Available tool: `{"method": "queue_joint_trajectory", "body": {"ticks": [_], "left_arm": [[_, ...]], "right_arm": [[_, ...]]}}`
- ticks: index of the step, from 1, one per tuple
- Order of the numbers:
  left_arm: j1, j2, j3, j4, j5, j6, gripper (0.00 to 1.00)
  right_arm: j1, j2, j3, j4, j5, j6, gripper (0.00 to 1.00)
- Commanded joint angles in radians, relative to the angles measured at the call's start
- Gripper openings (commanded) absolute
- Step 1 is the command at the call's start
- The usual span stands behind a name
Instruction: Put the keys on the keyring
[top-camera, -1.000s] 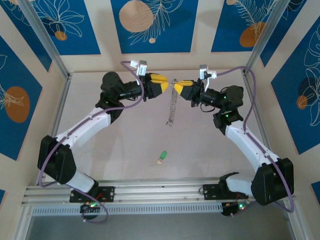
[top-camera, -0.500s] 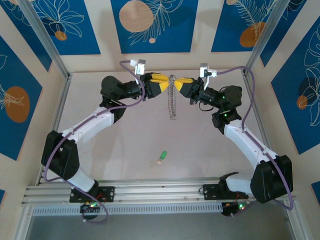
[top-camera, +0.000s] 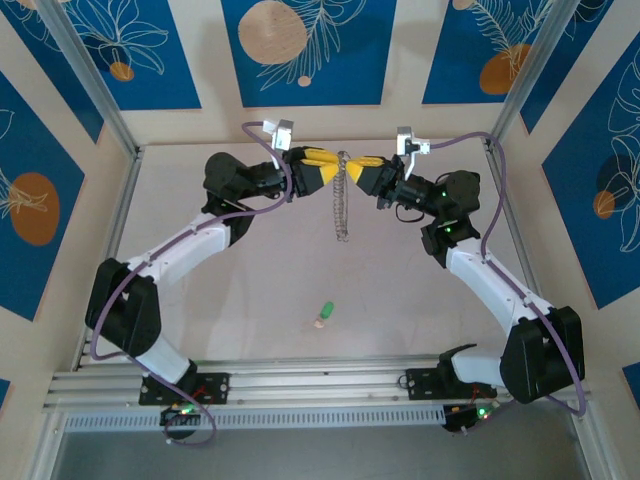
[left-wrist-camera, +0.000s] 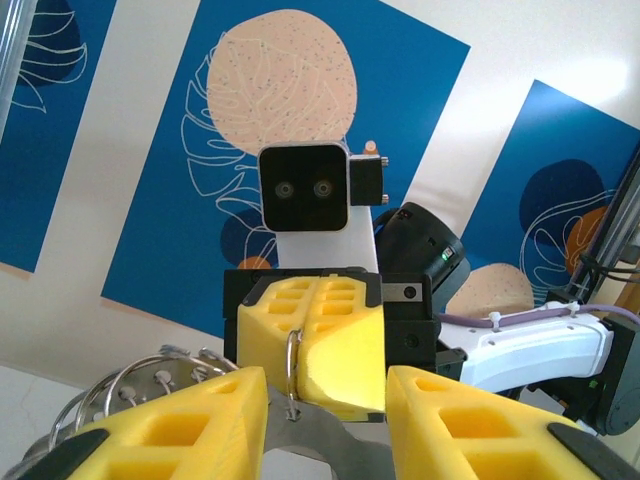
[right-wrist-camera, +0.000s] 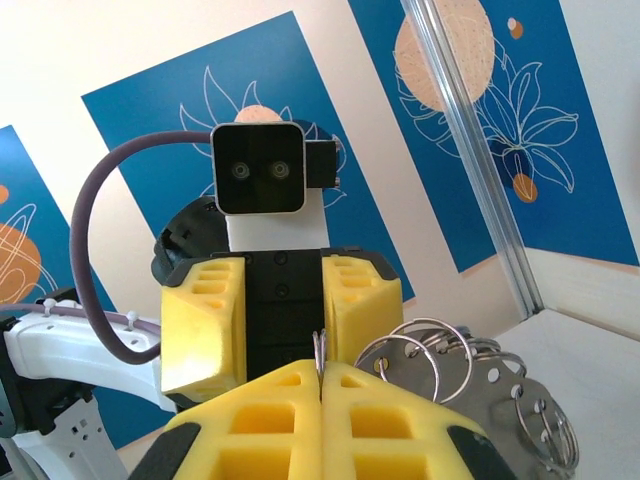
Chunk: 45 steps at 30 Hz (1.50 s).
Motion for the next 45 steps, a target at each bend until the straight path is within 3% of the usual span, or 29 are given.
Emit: {"method": "queue_joint_trajectory", "body": {"ticks": [1,10,21,28,34,38,42,45], "left_arm": [[-0.009,0.01,0.016,0.042,0.028,-0.01,0.35],[-0.019,0.028,0.034,0.045,0.03,-0.011,0.32],[-0.024,0.04,0.039,0.062,0.021,-0.018,0.2],[-0.025,0.045,0.039,0.07,0.013,-0.022,0.19],[-0.032,0.048,0.037,0.071,0.014,-0.018,0.02],[-0.034,0.045,0.038,0.073,0.017,-0.011,0.0],[-0.032,0.044,0.052,0.033,0.044,0.012,0.0],[-0.03,0.028,0.078,-0.075,0.076,0.084,0.0]], "right_arm": [[0.006,0.001,-0.002,0.04,0.023,0.003,0.0],[0.01,0.007,0.001,0.03,0.023,0.001,0.0],[0.01,0.007,-0.002,0.004,0.021,-0.01,0.0],[0.009,0.003,-0.012,-0.003,0.022,-0.01,0.0],[0.011,0.002,-0.008,-0.017,0.021,-0.013,0.0],[0.009,-0.009,0.006,-0.094,0.041,-0.038,0.0],[-0.023,-0.051,-0.004,-0.175,0.068,-0.059,0.24],[-0.079,-0.099,-0.024,-0.229,0.054,-0.063,0.31]]}}
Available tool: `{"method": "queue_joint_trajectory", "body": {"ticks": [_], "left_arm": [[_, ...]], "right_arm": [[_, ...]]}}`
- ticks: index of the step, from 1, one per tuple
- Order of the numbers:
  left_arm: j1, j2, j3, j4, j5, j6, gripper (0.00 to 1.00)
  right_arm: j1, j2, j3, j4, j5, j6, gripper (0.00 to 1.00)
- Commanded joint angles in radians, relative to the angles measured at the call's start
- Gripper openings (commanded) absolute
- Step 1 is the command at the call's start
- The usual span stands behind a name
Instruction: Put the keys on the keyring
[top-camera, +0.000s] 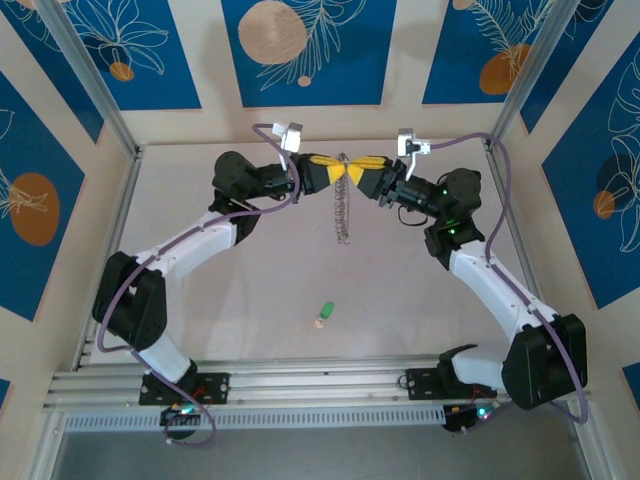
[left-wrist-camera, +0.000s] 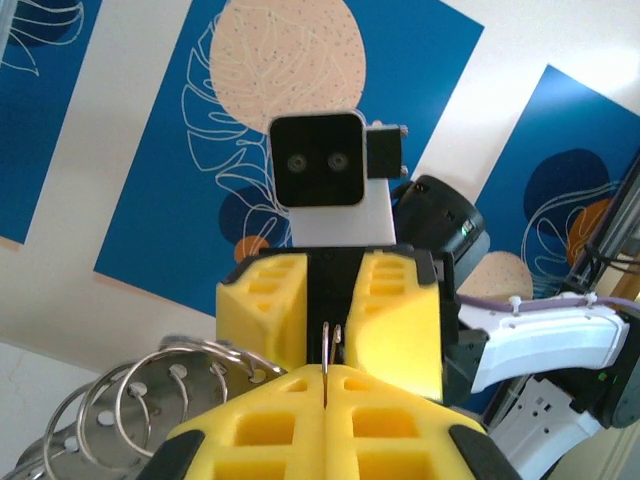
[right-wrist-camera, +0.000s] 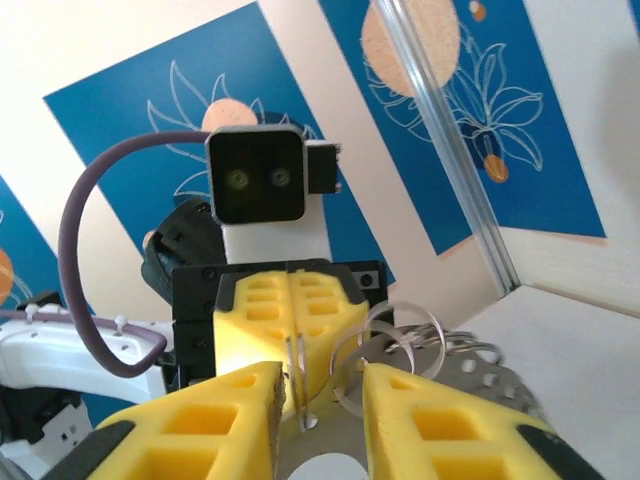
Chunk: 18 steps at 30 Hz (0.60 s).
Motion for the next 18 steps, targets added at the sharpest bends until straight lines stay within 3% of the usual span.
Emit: {"method": "queue_joint_trajectory", "body": {"ticks": [1,8,18], "left_arm": [[-0.012,-0.02,0.07,-0.086,0.066,0.1,0.0],[-0.006,-0.035,0.208,-0.523,0.181,0.374,0.0],[-0.008,-0.013,0.461,-1.273,0.2,0.889,0.0]], "right_arm": [[-0.062,-0.07,-0.026,-0.104,0.018,-0.029,0.32],[-0.141,-0.162,-0.022,-0.318,-0.068,-0.143,0.34],[-0.154,-0.138,0.027,-0.324,-0.291,-0.184,0.34]]}}
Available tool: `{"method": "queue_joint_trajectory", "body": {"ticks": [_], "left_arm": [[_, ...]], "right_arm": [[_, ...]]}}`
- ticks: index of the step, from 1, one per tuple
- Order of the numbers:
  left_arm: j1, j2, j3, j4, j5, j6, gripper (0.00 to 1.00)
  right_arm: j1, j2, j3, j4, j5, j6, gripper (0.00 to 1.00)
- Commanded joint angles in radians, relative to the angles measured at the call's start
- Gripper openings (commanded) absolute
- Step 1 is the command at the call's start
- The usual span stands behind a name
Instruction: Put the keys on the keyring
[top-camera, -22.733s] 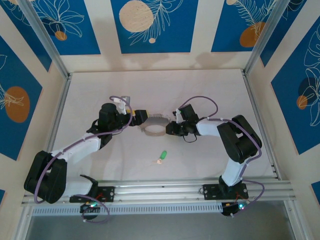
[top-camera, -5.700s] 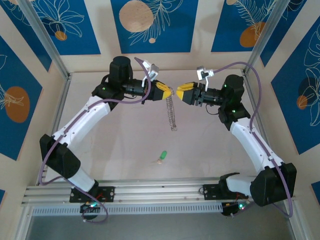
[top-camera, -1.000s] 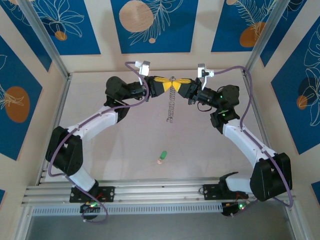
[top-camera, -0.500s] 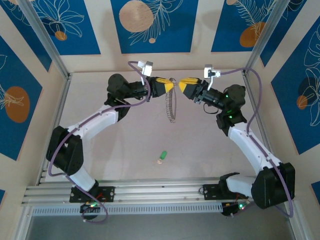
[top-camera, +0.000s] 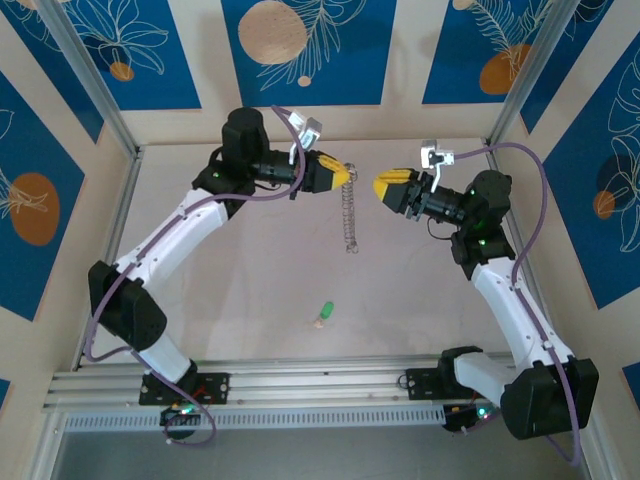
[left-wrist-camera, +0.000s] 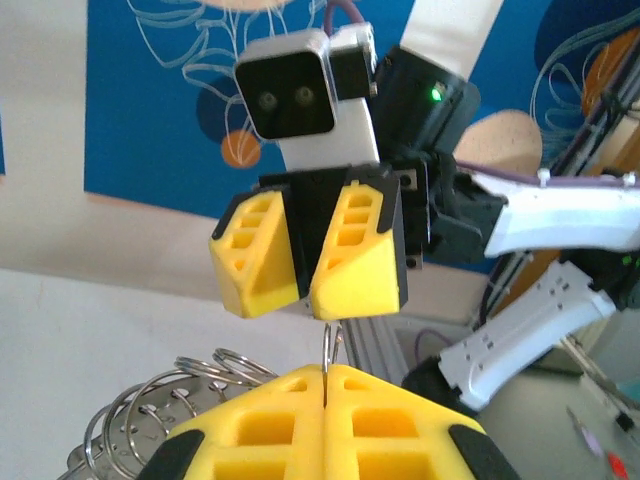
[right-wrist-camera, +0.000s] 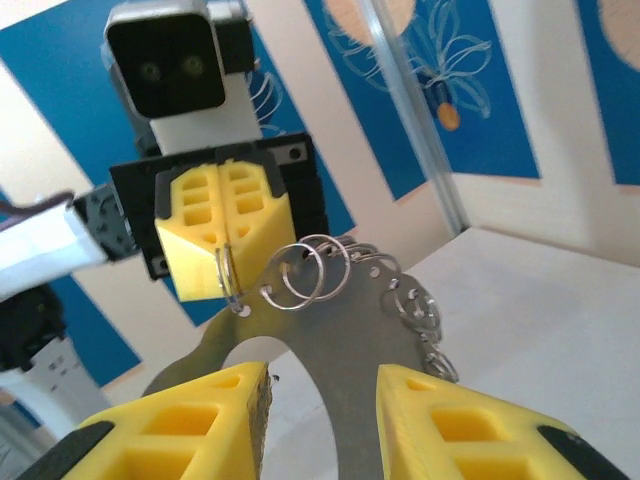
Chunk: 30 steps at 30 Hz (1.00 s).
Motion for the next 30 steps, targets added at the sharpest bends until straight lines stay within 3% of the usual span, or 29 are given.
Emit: {"method": "queue_joint_trajectory", "body": {"ticks": [1,9,19,30], "left_arm": [[-0.004,-0.007,0.098,-0.343,0.032,0.257,0.0],[-0.013,0.061,0.26,-0.66,0.001,0.456,0.0],[-0.019,0.069,0.282,-0.685,-0.014,0.471,0.0],[-0.023,0.072,0.285,-0.686,-0.02,0.476,0.0]], "right_arm": [[0.0,0.014,0.048,-0.01,-0.126,-0.03,0.34],[0.06,0.046,0.095,-0.057,-0.179,-0.091,0.33],[0.105,0.081,0.104,-0.044,-0.167,-0.102,0.26],[0.143,0.115,0.118,-0.036,-0.156,-0.106,0.25]]}}
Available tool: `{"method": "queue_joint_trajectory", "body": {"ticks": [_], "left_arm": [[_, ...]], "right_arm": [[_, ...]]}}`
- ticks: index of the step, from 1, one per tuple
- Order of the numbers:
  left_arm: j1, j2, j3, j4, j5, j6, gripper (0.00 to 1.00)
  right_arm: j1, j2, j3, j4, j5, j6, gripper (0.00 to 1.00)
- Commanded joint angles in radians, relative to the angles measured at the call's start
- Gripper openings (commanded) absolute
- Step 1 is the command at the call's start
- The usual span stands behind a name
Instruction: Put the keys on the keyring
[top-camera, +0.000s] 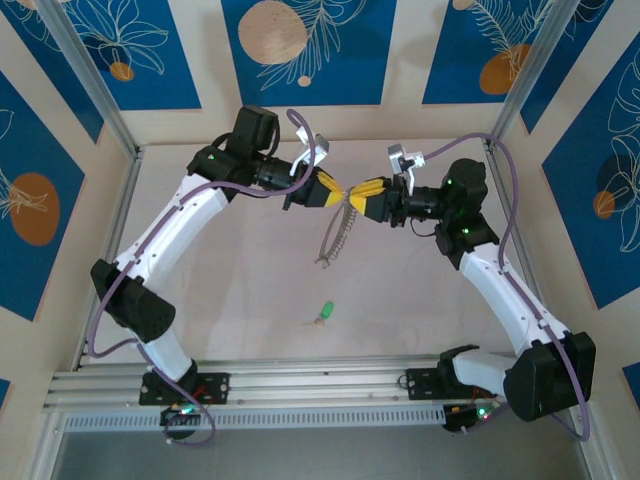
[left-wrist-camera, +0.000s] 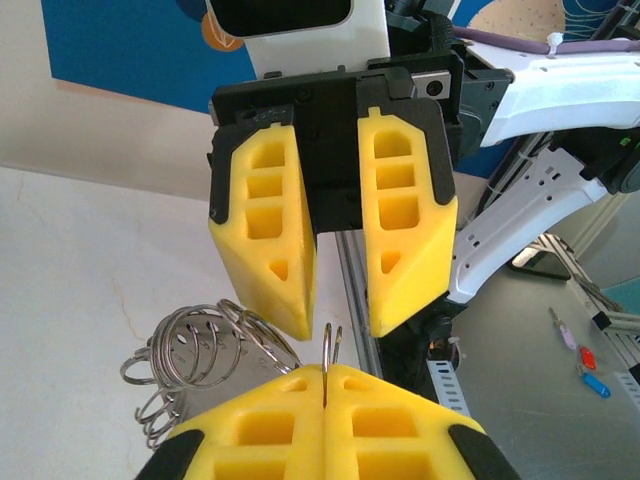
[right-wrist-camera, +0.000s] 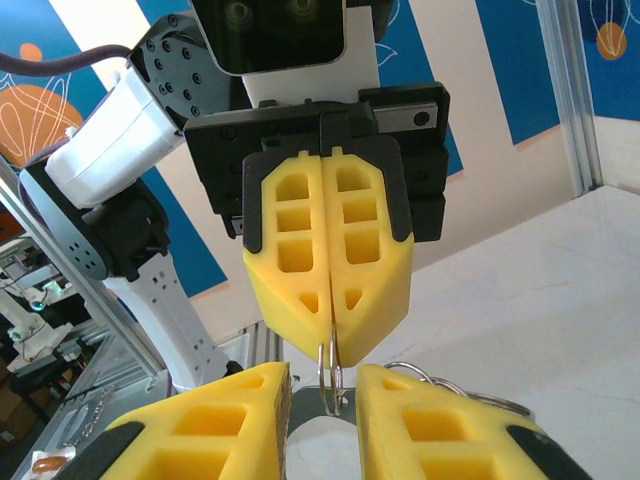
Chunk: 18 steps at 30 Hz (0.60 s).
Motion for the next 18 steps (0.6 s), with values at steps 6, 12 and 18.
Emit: {"method": "queue_joint_trajectory", "body": {"ticks": [6,12,18], "left_arm": [[-0.016,-0.001,0.045,-0.002,0.013,0.035,0.0],[-0.016,-0.004,0.044,0.006,0.008,0.031,0.0],[-0.011,-0.096,-0.106,0.269,-0.133,-0.132,0.32]], "right_arm": [[0.03,0.029,0.051,0.006,0.009,-0.024,0.16],[0.033,0.037,0.05,-0.006,0.015,-0.04,0.0],[0.002,0.04,0.004,0.09,0.059,0.014,0.0]]}}
